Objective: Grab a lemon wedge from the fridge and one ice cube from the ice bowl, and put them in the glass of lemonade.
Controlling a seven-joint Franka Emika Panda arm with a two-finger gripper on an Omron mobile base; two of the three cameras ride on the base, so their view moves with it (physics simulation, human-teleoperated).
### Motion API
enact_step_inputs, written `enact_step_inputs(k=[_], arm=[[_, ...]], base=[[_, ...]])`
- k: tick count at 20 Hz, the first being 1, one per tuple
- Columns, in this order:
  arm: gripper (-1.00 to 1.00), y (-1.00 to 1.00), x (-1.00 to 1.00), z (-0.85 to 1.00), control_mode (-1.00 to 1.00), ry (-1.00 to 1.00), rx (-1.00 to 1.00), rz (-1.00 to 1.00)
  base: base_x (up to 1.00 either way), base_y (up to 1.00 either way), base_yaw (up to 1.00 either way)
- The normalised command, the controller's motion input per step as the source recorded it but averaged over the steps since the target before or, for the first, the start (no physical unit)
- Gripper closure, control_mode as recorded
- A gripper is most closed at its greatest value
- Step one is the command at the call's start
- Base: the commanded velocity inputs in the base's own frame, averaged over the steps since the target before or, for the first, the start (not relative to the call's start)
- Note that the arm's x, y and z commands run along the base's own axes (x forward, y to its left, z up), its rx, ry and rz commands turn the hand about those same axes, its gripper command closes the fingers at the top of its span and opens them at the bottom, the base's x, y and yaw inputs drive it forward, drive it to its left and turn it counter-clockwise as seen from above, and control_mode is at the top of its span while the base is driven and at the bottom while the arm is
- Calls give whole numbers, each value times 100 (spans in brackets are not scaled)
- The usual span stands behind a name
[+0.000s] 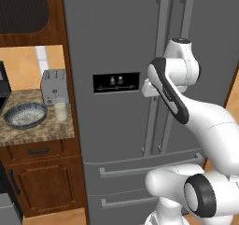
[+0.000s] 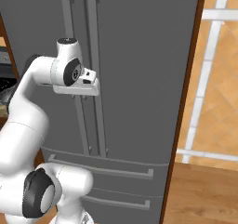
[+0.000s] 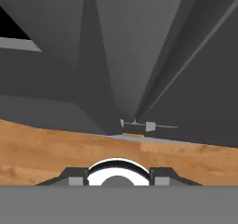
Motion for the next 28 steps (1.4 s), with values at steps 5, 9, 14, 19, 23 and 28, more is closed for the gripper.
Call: enact_step_inputs(k=[5,9,14,19,23,28], arm=[[-100,1,-20,0,-100,-5,0,0],[-100,0,-33,0,-100,-2,0,1],[-100,6,-23,1,100,-5,0,3],[-100,0,0,0,100,0,0,0],[-100,0,0,0,100,0,0,0],[-100,0,0,0,100,0,0,0]], base=[[0,0,0],[0,0,0],[-18,52,4],[-3,100,0],[22,100,-3],[53,79,-17]])
